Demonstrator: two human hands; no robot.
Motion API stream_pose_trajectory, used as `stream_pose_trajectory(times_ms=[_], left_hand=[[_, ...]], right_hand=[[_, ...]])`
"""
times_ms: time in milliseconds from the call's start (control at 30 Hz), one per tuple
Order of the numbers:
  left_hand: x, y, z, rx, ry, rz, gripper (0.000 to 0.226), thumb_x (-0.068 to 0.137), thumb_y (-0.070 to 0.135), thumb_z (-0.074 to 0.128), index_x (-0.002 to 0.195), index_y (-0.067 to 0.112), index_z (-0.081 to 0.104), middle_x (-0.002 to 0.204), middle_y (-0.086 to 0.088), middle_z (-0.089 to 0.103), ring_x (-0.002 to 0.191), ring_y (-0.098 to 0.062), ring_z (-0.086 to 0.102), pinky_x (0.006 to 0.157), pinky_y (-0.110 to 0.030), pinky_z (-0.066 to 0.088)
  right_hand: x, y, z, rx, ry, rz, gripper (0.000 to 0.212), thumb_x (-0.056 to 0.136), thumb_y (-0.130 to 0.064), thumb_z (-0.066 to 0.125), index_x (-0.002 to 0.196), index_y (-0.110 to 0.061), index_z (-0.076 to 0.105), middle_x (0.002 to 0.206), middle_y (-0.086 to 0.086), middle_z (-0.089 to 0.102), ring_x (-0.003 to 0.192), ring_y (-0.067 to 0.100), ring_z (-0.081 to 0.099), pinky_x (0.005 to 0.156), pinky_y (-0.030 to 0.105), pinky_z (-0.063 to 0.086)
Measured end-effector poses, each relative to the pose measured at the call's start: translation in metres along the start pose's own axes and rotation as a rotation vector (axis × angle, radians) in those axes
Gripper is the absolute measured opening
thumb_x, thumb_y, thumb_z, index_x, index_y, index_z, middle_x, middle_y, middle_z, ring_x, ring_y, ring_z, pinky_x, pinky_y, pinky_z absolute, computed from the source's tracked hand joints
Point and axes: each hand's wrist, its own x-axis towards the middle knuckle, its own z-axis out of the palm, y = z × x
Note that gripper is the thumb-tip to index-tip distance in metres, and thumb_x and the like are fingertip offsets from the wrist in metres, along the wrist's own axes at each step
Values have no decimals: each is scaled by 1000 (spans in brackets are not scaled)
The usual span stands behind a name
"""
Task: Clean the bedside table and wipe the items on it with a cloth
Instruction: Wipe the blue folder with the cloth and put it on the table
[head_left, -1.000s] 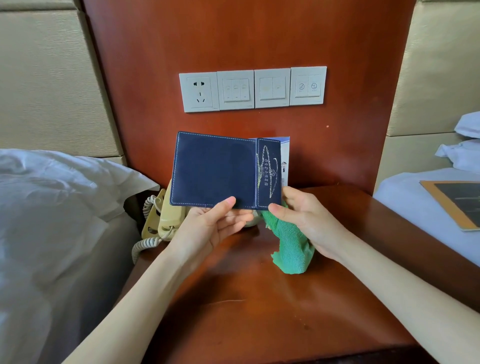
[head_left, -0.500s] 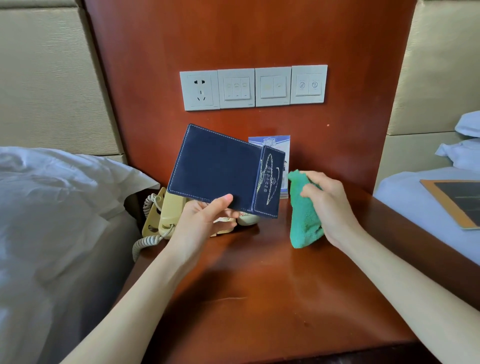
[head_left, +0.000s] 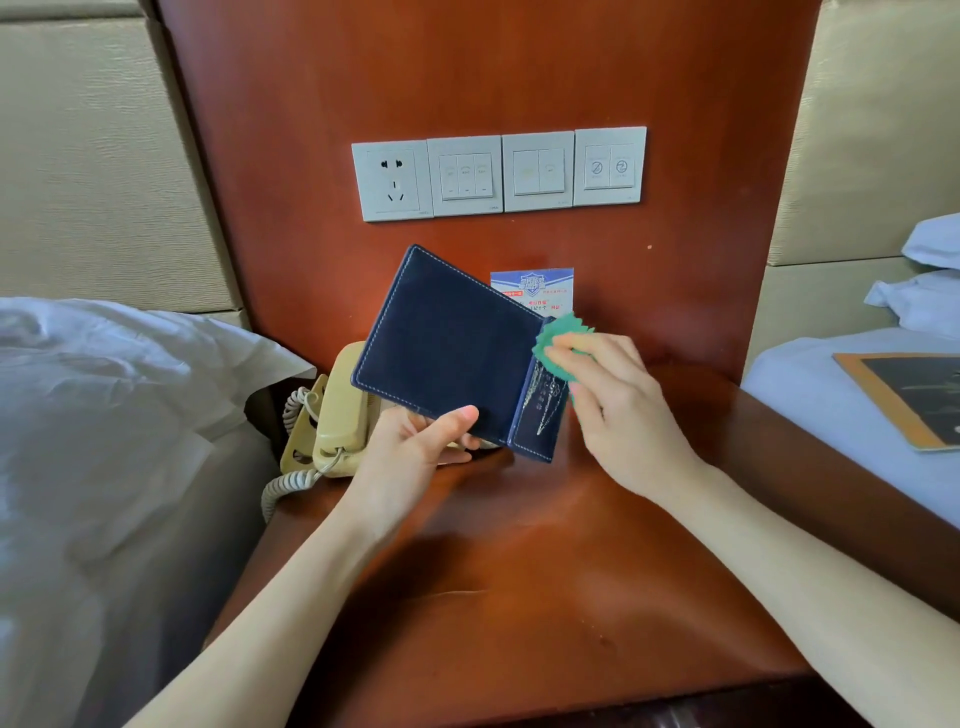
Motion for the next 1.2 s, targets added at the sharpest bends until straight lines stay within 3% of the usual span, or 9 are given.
stream_pose_trajectory(times_ms=[167, 267, 333, 433, 567, 733, 833, 933, 1200], left_hand=[[4, -2, -5, -66, 118, 19, 36, 92, 13, 60, 76, -19, 61, 71, -4, 68, 67, -9, 64, 66, -20, 53], [8, -2, -9, -103, 209, -24, 35, 91, 18, 62, 63, -2, 69, 67, -5, 69, 67, -12, 66, 74, -29, 52], [10, -1, -12, -183, 230, -24, 38, 91, 16, 61, 54, 11, 64, 58, 2, 65, 60, -7, 64, 68, -22, 54], [11, 0, -14, -219, 176, 2, 36, 92, 14, 61, 56, 16, 66, 58, 6, 62, 59, -5, 61, 61, -17, 52], [8, 2, -11, -130, 118, 25, 36, 91, 13, 62, 57, 17, 72, 62, 3, 65, 60, -5, 60, 61, -18, 52], [0, 2, -4, -49, 5, 54, 16, 92, 9, 60, 78, 10, 68, 69, 2, 68, 64, -5, 63, 62, -17, 52], [-3, 2, 0, 7, -35, 61, 8, 92, 8, 60, 92, 7, 68, 69, 6, 70, 66, -5, 65, 64, -19, 54], [-4, 2, 1, 48, -57, 75, 13, 91, 7, 61, 81, 9, 68, 67, 4, 66, 66, -8, 63, 64, -22, 55], [-4, 2, 3, 26, -39, 78, 13, 92, 10, 61, 87, 17, 69, 74, 9, 72, 68, -5, 66, 64, -19, 55]], right_hand=[[-7, -17, 8, 46, -201, -199, 35, 87, 5, 54, 121, -4, 62, 121, 8, 58, 111, 23, 50, 98, 34, 43], [-11, -25, 10, 12, -256, -295, 37, 86, 3, 57, 121, -6, 62, 122, 6, 59, 112, 24, 50, 101, 33, 42], [-11, -28, 10, -11, -259, -330, 38, 85, 3, 58, 122, -6, 62, 124, 7, 60, 112, 26, 51, 102, 34, 42], [-9, -28, 7, -60, -222, -343, 39, 84, 6, 59, 121, -4, 62, 123, 8, 61, 109, 29, 52, 102, 37, 43], [-7, -21, 3, -85, -137, -286, 39, 83, 11, 54, 120, -1, 61, 121, 10, 61, 104, 30, 53, 97, 38, 46], [-1, -7, -3, -165, -62, -90, 45, 80, 16, 57, 122, 0, 61, 122, 12, 62, 108, 35, 53, 91, 45, 51], [2, 3, -9, -193, -48, 14, 46, 80, 14, 60, 125, 1, 59, 124, 13, 60, 110, 34, 52, 92, 43, 51], [3, 10, -13, -187, -59, 118, 48, 84, 10, 59, 130, -1, 54, 130, 13, 57, 114, 32, 49, 92, 40, 49], [0, 0, -8, -144, -16, 23, 45, 86, 6, 57, 130, -1, 54, 131, 12, 57, 114, 30, 50, 92, 36, 49]])
